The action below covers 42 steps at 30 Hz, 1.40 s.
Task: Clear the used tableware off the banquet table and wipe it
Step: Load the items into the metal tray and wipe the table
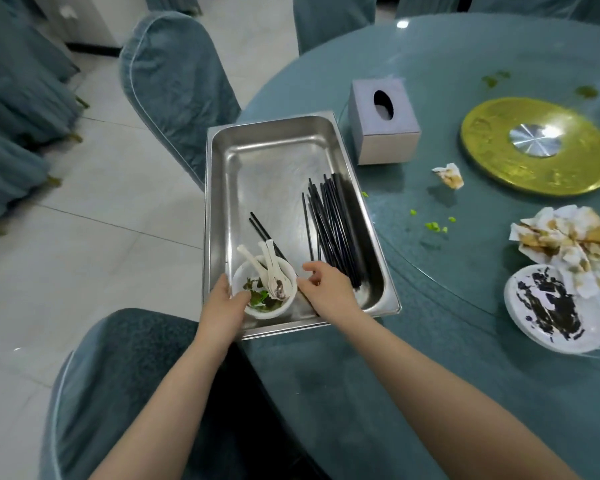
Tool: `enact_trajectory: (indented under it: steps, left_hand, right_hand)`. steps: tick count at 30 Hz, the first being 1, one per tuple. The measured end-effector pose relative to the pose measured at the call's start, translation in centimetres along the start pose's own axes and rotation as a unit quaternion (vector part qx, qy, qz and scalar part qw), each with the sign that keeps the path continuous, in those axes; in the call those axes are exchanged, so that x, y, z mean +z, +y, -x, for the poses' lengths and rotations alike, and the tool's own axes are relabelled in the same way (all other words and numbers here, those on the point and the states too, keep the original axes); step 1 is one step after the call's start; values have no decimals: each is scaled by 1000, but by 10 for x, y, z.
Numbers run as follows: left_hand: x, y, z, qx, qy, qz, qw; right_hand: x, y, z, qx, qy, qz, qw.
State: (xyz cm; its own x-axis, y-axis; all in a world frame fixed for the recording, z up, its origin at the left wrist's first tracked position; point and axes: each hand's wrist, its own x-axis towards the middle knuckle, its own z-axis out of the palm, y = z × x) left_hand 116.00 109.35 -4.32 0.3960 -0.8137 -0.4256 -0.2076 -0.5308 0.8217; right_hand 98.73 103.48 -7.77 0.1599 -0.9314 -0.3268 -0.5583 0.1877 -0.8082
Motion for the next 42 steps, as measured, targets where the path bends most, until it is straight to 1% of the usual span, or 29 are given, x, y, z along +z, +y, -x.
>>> enact_trajectory:
  steps: [1, 3, 5, 7, 11, 14, 16, 20, 23, 25, 27, 28, 30, 33, 35, 36, 37, 42]
  left_hand:
    - [2, 3, 1, 22, 3, -9, 1000]
    - [8, 9, 2, 53, 7, -9, 999]
    - [20, 15, 4, 87, -10, 10, 996]
    - [36, 20, 7, 112, -37, 30, 993]
    - [74, 32, 15, 166, -92, 28, 981]
    - [112, 41, 20, 175, -150, 64, 971]
    - [139, 45, 26, 176, -187, 65, 964]
    - [196, 41, 41, 152, -258, 57, 952]
    - [243, 38, 52, 128, -311, 17, 941]
    - [270, 38, 59, 119, -335, -14, 935]
    - [294, 39, 65, 119, -340, -40, 932]
    - [304, 39, 66, 123, -336, -56, 932]
    - [323, 41, 68, 132, -325, -92, 932]
    - [346, 49, 71, 140, -312, -152, 927]
    - [356, 55, 74, 147, -293, -184, 927]
    - [360, 59, 76, 148, -288, -191, 927]
    - [363, 63, 77, 141, -289, -190, 928]
    - [380, 80, 85, 65, -326, -143, 932]
  right_hand:
    - [-9, 6, 6, 10, 23, -20, 999]
    - [-30, 21, 20, 31, 62, -106, 992]
    - [-54, 39, 37, 50, 114, -194, 973]
    - [-77, 60, 58, 71, 175, -226, 956]
    - [-113, 112, 106, 134, 261, -233, 927]
    - [-132, 149, 144, 174, 318, -226, 904]
    - [-142, 169, 167, 198, 346, -226, 889]
    - [-155, 199, 209, 236, 377, -237, 863]
    - [-165, 216, 240, 244, 386, -233, 859]
    - [-170, 225, 259, 245, 376, -218, 867]
    - [-174, 237, 282, 265, 360, -197, 873]
    - [-175, 242, 293, 281, 361, -190, 869]
    - [-176, 251, 312, 318, 396, -182, 842]
    - [-179, 260, 329, 372, 471, -149, 786]
    - [-184, 264, 334, 368, 505, -176, 761]
    - [-188, 264, 335, 355, 516, -191, 756]
    - [-192, 265, 334, 338, 523, -199, 756]
    - [-212, 260, 325, 222, 530, -228, 786]
